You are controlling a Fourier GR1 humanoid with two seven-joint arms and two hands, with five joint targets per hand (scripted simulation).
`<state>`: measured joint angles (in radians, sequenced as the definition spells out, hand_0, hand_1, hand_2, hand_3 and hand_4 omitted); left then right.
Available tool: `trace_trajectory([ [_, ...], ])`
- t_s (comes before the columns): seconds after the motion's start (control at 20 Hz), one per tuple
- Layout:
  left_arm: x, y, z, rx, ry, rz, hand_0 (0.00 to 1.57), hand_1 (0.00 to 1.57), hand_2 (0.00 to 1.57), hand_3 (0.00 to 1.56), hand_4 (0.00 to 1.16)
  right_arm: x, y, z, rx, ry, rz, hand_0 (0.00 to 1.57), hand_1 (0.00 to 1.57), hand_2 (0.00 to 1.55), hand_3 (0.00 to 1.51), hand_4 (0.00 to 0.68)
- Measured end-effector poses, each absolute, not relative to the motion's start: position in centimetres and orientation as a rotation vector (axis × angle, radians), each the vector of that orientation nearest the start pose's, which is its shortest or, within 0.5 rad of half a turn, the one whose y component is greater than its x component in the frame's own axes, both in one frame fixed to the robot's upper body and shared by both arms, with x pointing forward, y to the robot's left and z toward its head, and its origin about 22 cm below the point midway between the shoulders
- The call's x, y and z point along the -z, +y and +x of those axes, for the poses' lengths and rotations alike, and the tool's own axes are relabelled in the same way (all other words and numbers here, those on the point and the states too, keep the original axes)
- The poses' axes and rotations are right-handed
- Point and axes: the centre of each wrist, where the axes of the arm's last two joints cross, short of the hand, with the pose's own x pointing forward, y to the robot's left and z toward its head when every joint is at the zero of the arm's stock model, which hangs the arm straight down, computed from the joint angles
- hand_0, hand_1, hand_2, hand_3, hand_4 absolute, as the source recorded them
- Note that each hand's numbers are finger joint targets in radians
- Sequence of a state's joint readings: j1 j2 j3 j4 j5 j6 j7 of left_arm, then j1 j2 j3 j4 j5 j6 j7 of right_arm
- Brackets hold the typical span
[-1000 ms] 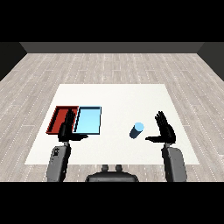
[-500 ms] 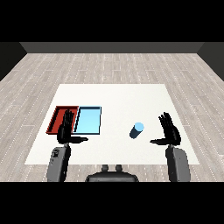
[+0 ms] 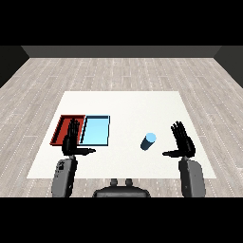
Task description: Pick the blue can and put it in the blue box
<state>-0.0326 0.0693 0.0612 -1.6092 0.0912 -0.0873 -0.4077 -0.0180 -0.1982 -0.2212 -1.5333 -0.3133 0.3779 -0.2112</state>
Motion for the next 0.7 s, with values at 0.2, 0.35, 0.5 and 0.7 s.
trace_trajectory([
  [0.2,-1.8,25.2,24.8,0.001,-2.050,-0.070,0.00,0.00,0.00,0.00,0.00,-2.2,-31.1,24.6,0.011,-1.813,0.253,0.00,0.00,0.00,0.00,0.000],
  [0.35,-2.3,25.7,24.8,-0.006,-2.049,-0.071,0.00,0.00,0.00,0.00,0.00,-1.7,-30.5,25.4,0.030,-1.800,0.263,0.00,0.00,0.00,0.00,0.000],
  [0.5,-2.6,25.4,24.9,-0.023,-2.055,-0.072,0.00,0.00,0.00,0.00,0.00,-0.5,-29.2,25.7,0.060,-1.775,0.291,0.00,0.00,0.00,0.00,0.000],
  [0.7,-3.1,25.8,24.4,-0.023,-2.059,-0.066,0.00,0.00,0.00,0.00,0.00,0.1,-28.3,26.0,0.086,-1.759,0.304,0.00,0.00,0.00,0.00,0.000],
])
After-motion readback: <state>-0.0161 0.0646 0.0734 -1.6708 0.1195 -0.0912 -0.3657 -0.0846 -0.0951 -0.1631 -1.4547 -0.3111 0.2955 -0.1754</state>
